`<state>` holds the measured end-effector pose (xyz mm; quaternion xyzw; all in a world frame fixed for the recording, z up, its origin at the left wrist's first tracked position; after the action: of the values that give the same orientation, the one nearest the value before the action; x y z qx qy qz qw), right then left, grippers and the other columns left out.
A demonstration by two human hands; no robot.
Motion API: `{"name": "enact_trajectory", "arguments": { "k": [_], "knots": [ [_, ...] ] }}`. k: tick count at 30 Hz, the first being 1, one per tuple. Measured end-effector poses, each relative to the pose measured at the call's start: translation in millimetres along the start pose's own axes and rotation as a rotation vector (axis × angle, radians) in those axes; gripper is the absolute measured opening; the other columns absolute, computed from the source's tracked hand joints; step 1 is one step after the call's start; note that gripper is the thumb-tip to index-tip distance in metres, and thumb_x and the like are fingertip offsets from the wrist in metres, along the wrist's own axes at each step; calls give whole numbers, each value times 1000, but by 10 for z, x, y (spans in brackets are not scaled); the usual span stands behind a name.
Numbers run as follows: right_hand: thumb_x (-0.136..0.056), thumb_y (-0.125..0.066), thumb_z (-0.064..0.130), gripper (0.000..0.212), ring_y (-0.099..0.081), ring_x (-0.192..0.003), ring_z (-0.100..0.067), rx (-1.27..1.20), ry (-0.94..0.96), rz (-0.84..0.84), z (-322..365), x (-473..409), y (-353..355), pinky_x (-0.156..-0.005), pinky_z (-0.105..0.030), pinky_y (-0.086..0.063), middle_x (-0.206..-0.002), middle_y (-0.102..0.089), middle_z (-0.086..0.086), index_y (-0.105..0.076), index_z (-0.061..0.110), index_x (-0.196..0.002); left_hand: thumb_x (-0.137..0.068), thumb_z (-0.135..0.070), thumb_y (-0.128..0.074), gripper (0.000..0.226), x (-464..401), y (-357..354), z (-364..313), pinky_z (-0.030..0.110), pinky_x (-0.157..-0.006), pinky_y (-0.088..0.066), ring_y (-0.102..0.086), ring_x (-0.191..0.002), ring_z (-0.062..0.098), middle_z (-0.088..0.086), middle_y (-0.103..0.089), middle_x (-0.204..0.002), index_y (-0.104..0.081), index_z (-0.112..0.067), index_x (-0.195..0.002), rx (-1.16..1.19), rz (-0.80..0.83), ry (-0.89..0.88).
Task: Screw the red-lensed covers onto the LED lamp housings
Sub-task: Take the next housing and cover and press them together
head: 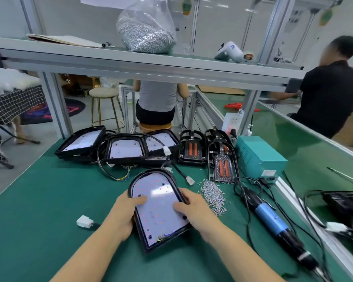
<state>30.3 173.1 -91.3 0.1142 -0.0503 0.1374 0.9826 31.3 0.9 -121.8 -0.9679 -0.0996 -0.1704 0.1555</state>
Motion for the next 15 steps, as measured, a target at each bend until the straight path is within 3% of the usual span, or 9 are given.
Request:
{"name": "enact_trajectory", "arguments": {
  "k": [2,4,6,8,10,12,15],
  "knots": [
    [-91,-53,3,18,-43,-53,-8,142,20,-25,0,1,57,-56,-21,-37,-56,-56,14,-62,18,-94,-88,9,-53,27,-12,-11,41,38,-70,-51,-64,-87,33,20,-67,-110,-59,-3,-111,-40,-16,-12],
    [-91,-56,10,7,-43,-59,-17,272,36,-48,15,-23,109,-62,-31,-37,-64,-55,-1,-61,7,-88,-87,10,-53,25,-41,-10,53,36,-68,-51,-64,-83,31,18,-68,-105,-60,-5,-106,-62,-26,-27],
    [-95,-56,22,22,-53,-74,-24,418,62,-111,74,-88,234,-72,-35,-43,-83,-64,-12,-63,2,-97,-88,8,-55,24,-71,3,72,35,-68,-51,-65,-83,30,15,-69,-102,-61,-6,-106,-72,-32,-36],
    [-97,-54,31,33,-59,-95,-28,503,68,-217,157,-186,466,-84,-34,-45,-105,-67,-10,-64,4,-112,-89,5,-56,23,-73,11,89,35,-70,-51,-66,-87,30,12,-70,-103,-61,-8,-108,-91,-27,-58],
    [-97,-54,34,38,-60,-104,-25,578,60,-339,236,-312,776,-88,-35,-47,-118,-64,-7,-60,8,-125,-90,2,-56,24,-57,19,103,37,-75,-51,-66,-92,29,9,-70,-105,-61,-11,-109,-106,-29,-87],
    [-96,-55,37,49,-56,-111,-23,704,13,-459,274,-477,1113,-89,-36,-48,-130,-57,-6,-49,13,-138,-91,1,-55,25,-35,17,105,40,-80,-51,-66,-94,28,6,-71,-106,-62,-14,-110,-113,-29,-106],
    [-89,-63,48,73,-41,-129,-32,851,-156,-554,179,-704,1487,-97,-42,-42,-142,-45,-14,-33,13,-145,-91,0,-55,25,-14,14,105,42,-85,-50,-66,-96,28,6,-70,-107,-62,-15,-109,-116,-22,-113]
  ]
}}
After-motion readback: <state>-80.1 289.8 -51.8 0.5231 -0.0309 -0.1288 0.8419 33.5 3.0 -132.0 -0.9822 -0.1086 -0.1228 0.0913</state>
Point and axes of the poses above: each hand's wrist, its own x-axis away from the middle knuckle, its own y-axis out of the back of the hand, z = x × y, the point moved 8 cm from there along -x, towards the middle knuckle
